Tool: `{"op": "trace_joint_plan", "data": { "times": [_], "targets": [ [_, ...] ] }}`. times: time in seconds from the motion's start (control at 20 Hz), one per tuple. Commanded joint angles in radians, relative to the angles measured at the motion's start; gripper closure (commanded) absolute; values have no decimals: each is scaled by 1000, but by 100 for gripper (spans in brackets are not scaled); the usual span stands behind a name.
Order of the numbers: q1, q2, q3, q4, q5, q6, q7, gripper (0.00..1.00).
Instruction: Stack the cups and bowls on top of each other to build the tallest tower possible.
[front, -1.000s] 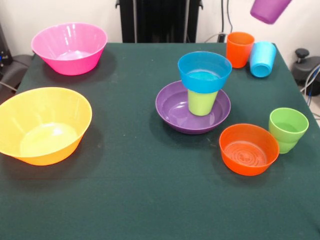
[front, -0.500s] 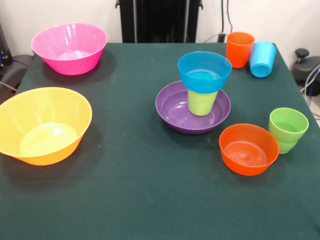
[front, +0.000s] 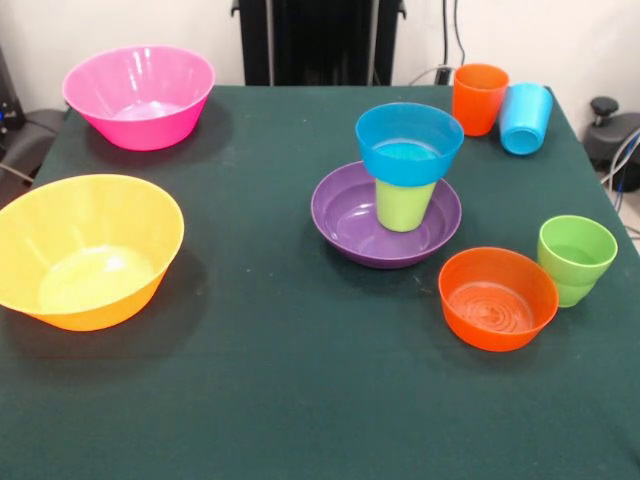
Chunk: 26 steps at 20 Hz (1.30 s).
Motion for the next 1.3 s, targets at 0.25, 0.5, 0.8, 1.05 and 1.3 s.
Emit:
{"op": "trace_joint_plan", "data": {
  "times": [0.25,0.5,0.8,1.05,1.3],
  "targets": [
    [-177,-260,144,-97,69,20,-131,100],
    [-219,-331,172,-103,90,0,-133,100],
    [-272,-345,178,-99,27,1,-197,100],
    [-255,-344,183,-65,0,-8,-184,100],
    [-241,-314,189,-39,-28,13,-188,100]
  ]
}}
